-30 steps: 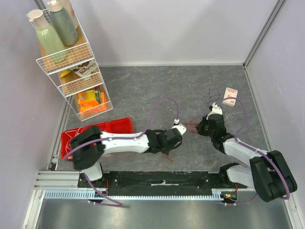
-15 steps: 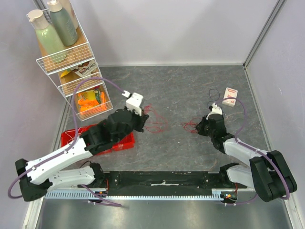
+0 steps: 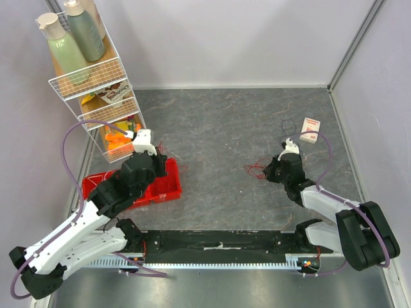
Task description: Untangle the cables
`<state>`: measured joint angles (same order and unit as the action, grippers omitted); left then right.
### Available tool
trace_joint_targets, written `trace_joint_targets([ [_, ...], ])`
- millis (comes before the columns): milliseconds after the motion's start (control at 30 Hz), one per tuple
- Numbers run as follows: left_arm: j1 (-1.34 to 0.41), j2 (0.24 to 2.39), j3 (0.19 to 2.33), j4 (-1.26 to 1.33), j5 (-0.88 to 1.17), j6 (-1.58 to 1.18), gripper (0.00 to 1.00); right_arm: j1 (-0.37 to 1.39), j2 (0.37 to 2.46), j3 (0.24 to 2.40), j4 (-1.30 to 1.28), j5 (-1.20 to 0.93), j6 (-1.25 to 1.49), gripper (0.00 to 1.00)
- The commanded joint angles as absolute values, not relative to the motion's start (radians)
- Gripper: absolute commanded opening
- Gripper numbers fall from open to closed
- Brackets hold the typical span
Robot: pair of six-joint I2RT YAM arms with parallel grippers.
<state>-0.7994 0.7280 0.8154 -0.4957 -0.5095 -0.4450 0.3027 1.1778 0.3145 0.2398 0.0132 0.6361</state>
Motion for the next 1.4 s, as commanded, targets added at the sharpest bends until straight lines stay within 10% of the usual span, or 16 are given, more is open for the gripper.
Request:
trace_joint_targets([
  [0,-0.781,0.732,0.781,-0.567,-0.569,-0.613,0.02,0.298,1.189,0.308,0.293,0.003,0.641,0.0],
  [1167,-0.512,1.203,0.676,-0.566,-0.417,-1.132,0.04,0.298,1.18,0.308,0.285,0.003,0.641,0.0],
  [1367,-0.512,1.043,0.735,-0.655,-0.466,-1.043,0.8,0.296,1.186,0.31,0.288,0.003,0.641,0.0],
])
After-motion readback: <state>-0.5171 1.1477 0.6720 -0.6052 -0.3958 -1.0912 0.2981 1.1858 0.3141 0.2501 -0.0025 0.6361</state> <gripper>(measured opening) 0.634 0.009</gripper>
